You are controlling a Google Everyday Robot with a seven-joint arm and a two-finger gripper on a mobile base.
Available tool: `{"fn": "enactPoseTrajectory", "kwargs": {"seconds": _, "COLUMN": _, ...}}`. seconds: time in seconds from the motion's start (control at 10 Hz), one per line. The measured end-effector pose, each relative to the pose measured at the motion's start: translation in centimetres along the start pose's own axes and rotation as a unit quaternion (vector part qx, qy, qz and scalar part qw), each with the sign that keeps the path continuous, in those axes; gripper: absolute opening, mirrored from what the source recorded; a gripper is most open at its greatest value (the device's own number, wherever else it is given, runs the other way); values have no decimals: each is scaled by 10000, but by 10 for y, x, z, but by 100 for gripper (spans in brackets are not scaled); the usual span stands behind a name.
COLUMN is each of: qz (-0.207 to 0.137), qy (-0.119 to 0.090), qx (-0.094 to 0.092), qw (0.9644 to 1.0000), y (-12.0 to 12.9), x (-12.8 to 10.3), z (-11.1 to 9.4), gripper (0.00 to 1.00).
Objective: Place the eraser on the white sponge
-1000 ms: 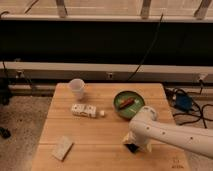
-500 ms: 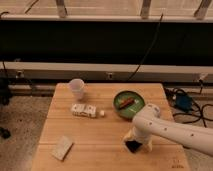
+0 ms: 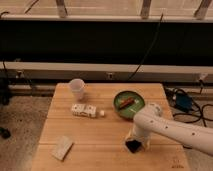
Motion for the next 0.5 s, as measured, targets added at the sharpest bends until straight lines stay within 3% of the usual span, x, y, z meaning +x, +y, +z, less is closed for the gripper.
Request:
{"fn": "enactPoseTrajectory", "kwargs": {"seconds": 0.1, "qz": 2, "qy": -3, "qx": -1, "qw": 10000, "y": 1, "x": -1, "z": 0, "gripper": 12}}
{"fn": "enactPoseTrajectory", "kwargs": {"seconds": 0.5, "qz": -434, "qy": 87, "qx": 66, "qw": 9990, "y": -22, "x": -24, "z": -24, "gripper": 10}}
